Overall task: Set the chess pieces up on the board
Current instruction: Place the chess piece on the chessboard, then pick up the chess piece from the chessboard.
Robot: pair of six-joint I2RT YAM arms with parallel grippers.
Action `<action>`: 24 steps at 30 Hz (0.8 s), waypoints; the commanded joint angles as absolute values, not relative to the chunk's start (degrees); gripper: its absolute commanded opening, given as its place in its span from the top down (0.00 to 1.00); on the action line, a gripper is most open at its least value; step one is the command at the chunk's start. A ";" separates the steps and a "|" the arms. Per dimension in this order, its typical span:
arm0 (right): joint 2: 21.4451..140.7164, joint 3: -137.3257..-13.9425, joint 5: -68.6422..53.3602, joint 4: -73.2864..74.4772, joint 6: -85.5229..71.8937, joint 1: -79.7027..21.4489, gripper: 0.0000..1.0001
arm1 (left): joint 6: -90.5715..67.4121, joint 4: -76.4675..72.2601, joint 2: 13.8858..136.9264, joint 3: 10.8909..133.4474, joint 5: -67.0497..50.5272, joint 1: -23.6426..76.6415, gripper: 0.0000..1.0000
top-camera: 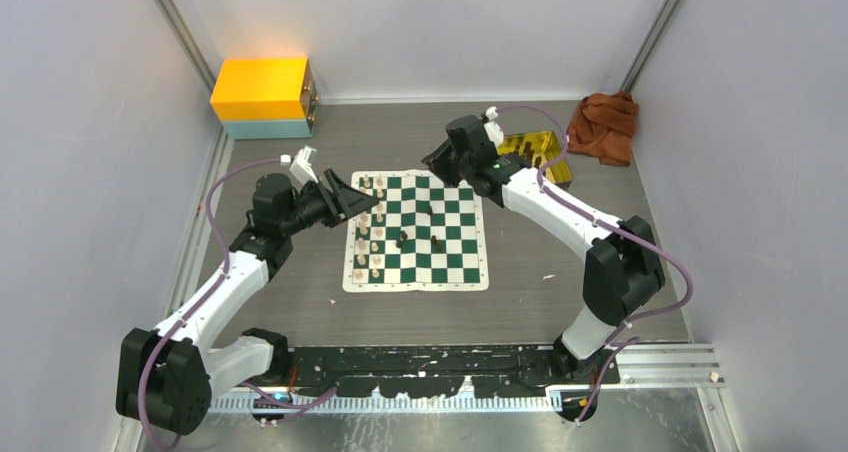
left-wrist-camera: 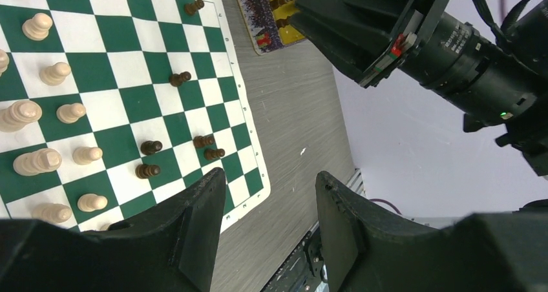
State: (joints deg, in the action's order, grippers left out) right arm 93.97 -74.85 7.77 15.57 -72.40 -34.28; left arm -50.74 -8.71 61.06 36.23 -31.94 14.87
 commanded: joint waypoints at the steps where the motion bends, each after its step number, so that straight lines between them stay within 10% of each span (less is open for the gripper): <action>1: 94.71 -80.89 18.17 30.72 -47.54 -35.38 0.72 | -51.10 -11.13 59.28 37.28 -31.80 14.77 0.45; 24: 116.65 -99.83 20.74 46.32 -31.64 -40.45 0.72 | -50.98 -11.49 59.59 36.41 -31.15 14.76 0.45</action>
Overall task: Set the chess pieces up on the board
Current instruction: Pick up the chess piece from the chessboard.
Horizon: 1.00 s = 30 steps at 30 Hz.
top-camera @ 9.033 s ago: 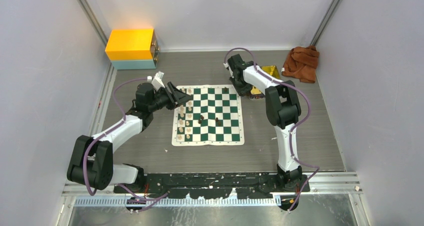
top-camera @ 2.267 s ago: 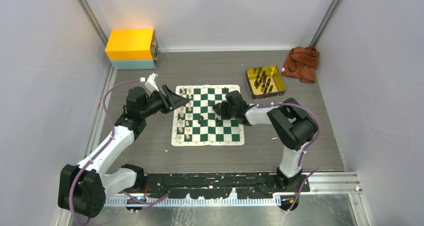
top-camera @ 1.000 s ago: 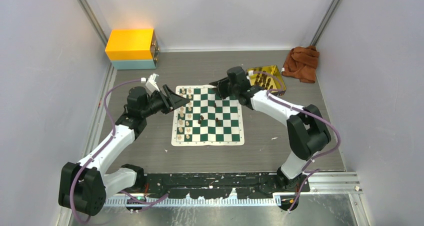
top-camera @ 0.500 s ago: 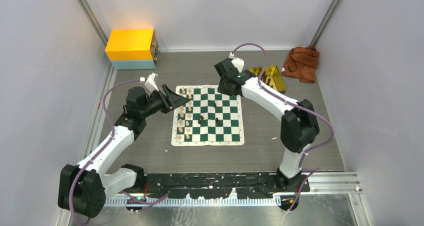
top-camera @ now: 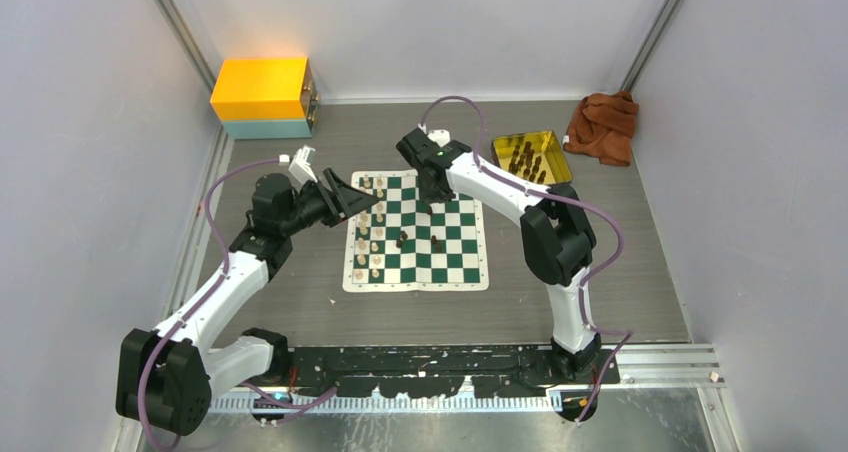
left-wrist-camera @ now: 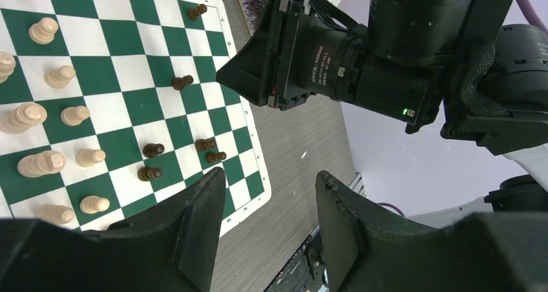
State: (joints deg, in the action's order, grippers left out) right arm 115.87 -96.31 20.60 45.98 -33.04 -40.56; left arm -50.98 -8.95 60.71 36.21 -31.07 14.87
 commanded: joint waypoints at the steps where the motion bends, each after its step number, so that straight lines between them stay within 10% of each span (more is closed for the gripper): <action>1: 117.21 -100.12 20.48 46.32 -31.55 -40.50 0.71 | -50.98 -11.58 59.66 36.43 -31.19 14.76 0.45; 30: 123.18 -104.13 16.97 45.53 -29.82 -40.44 0.63 | -50.45 -12.57 61.92 36.58 -31.37 14.77 0.43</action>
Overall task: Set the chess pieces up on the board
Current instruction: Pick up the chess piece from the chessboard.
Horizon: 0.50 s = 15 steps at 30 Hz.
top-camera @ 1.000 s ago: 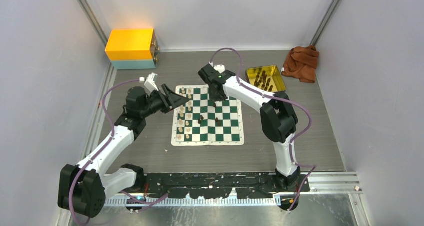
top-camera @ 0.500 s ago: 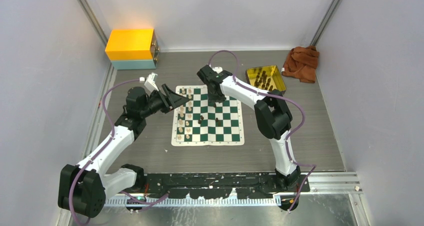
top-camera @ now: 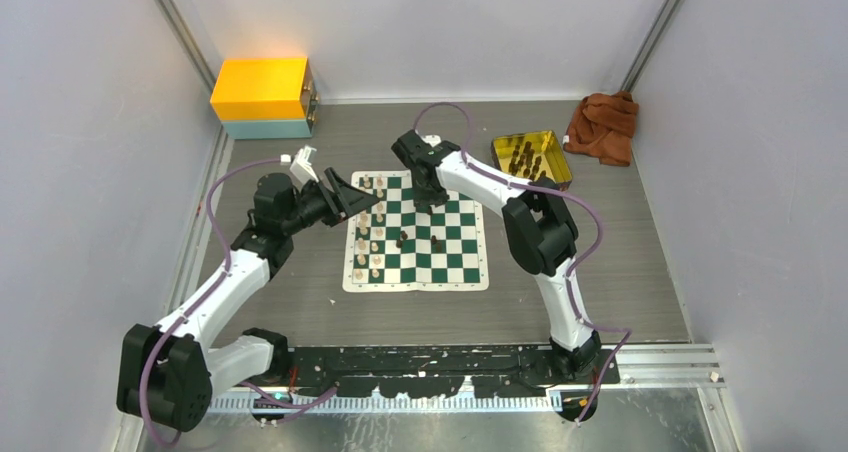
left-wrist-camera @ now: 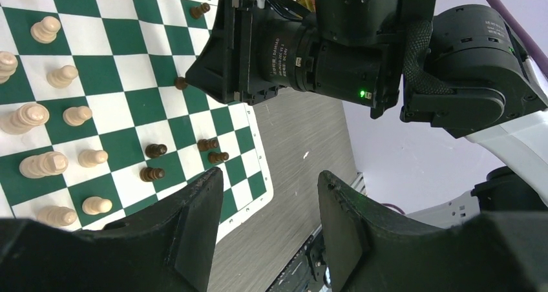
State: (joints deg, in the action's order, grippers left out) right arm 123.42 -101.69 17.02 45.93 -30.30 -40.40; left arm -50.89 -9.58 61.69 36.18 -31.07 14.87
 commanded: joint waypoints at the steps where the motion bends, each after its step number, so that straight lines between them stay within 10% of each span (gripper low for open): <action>1: 123.40 -104.08 16.82 45.55 -29.79 -40.42 0.63 | -50.37 -12.57 61.96 36.63 -31.38 14.77 0.43; 15: 124.35 -103.12 15.44 44.35 -29.50 -39.43 0.66 | -50.27 -13.17 63.30 36.65 -31.20 14.77 0.43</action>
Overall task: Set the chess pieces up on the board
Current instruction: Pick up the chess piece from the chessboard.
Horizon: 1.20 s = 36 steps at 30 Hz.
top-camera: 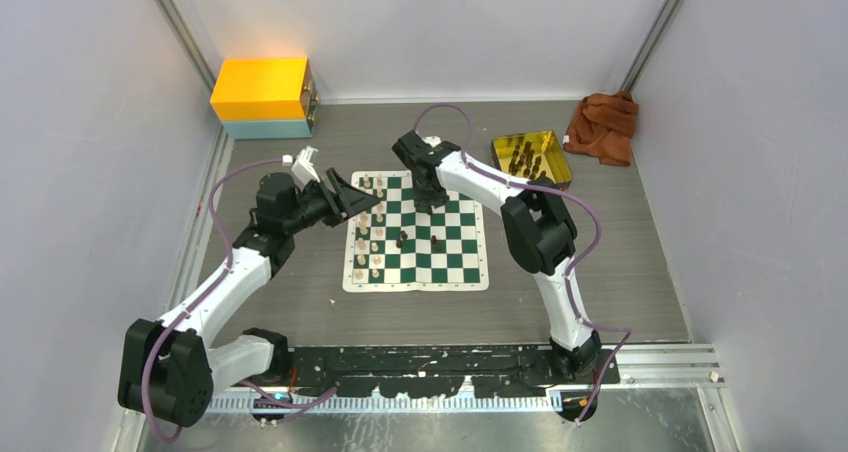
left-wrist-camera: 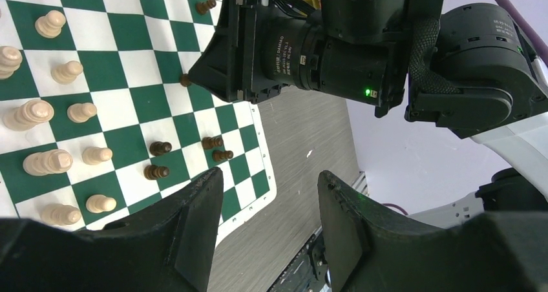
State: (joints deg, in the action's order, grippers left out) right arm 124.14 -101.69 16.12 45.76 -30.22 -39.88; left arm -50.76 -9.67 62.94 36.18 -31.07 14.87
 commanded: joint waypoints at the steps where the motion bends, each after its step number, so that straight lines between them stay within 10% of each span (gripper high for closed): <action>1: 124.48 -103.07 15.26 44.26 -29.51 -39.39 0.67 | -50.35 -13.25 63.40 36.65 -31.20 14.77 0.43; 18: 124.81 -103.09 13.86 43.90 -28.70 -38.59 0.98 | -50.80 -14.93 65.05 36.43 -31.30 14.77 0.43; 36: 118.80 -102.63 19.75 44.40 -26.74 -34.78 0.99 | -51.04 -15.12 64.86 36.31 -31.42 14.82 0.43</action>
State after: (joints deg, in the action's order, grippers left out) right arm 124.55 -101.69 17.23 45.50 -27.86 -36.62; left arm -50.96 -12.19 65.41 36.18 -31.07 14.87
